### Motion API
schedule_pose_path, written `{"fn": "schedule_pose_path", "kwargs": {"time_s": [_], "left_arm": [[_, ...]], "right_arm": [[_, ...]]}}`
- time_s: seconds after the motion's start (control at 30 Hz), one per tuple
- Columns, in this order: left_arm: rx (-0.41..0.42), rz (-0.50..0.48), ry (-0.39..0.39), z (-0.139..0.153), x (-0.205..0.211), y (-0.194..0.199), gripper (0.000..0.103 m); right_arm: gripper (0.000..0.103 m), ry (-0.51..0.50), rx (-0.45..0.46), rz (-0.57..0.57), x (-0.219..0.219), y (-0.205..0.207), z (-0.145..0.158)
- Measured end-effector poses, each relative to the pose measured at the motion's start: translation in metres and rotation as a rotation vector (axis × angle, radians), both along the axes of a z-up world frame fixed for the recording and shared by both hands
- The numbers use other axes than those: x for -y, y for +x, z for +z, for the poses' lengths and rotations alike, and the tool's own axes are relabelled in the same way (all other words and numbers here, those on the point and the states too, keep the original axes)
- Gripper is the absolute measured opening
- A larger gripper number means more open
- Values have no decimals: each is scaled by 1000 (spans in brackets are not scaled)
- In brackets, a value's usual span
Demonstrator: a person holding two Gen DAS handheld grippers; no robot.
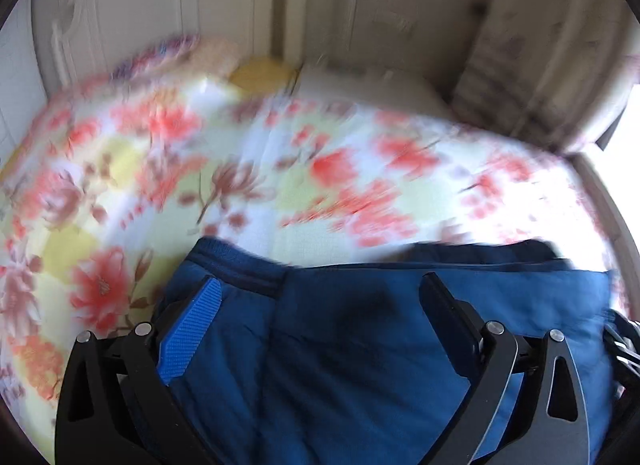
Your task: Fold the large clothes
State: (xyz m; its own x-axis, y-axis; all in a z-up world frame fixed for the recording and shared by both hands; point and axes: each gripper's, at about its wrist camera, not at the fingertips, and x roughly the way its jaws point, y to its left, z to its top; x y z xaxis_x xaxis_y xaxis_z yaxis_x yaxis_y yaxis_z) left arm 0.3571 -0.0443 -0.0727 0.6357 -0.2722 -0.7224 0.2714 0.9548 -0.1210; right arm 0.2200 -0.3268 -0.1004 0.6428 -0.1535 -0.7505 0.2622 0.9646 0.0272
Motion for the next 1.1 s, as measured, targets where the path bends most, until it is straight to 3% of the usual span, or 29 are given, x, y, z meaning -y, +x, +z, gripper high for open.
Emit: {"fn": "schedule_pose_path", "kwargs": {"time_s": [0.07, 0.13, 0.2, 0.27, 0.3, 0.47, 0.57, 0.63, 0.7, 0.77, 0.8, 0.9, 0.93, 1.0, 1.1], "left_arm": [[46, -102, -35, 19, 18, -33, 96], [102, -200, 25, 23, 51, -72, 99], [103, -282, 141, 1, 86, -98, 99], [97, -302, 291, -35, 114, -112, 99], [151, -287, 290, -36, 114, -118, 99], [42, -242, 143, -30, 76, -95, 99], [70, -92, 111, -21, 14, -86, 99], [33, 3, 62, -27, -28, -73, 99], [-31, 81, -134, -34, -82, -61, 98], [-55, 98, -217, -38, -101, -55, 98], [-59, 103, -196, -40, -98, -54, 98], [-30, 108, 3, -41, -67, -55, 98], [-22, 108, 31, -40, -63, -56, 98], [-5, 117, 56, -40, -58, -57, 98], [0, 129, 49, -40, -63, -56, 98]], "right_arm": [[68, -12, -2, 0, 10, 1, 0], [68, -13, -1, -2, 13, -7, 2], [68, -8, 2, -2, 17, -12, 3], [68, -2, 5, -2, 16, -13, 3], [68, 3, 8, -4, 16, -13, 3], [69, 4, 8, -5, 17, -15, 3], [69, 16, 12, -3, 19, -16, 3], [69, 22, 12, -2, 20, -16, 3], [69, 26, 13, -3, 20, -15, 3], [69, 26, 14, -3, 20, -16, 3], [69, 24, 13, -3, 20, -15, 3], [69, 1, 1, -5, 17, -15, 5], [69, -25, -3, -13, 13, -16, 8], [70, -163, 24, -23, -15, -30, 27], [71, -140, 128, 132, -64, -50, 55]]}}
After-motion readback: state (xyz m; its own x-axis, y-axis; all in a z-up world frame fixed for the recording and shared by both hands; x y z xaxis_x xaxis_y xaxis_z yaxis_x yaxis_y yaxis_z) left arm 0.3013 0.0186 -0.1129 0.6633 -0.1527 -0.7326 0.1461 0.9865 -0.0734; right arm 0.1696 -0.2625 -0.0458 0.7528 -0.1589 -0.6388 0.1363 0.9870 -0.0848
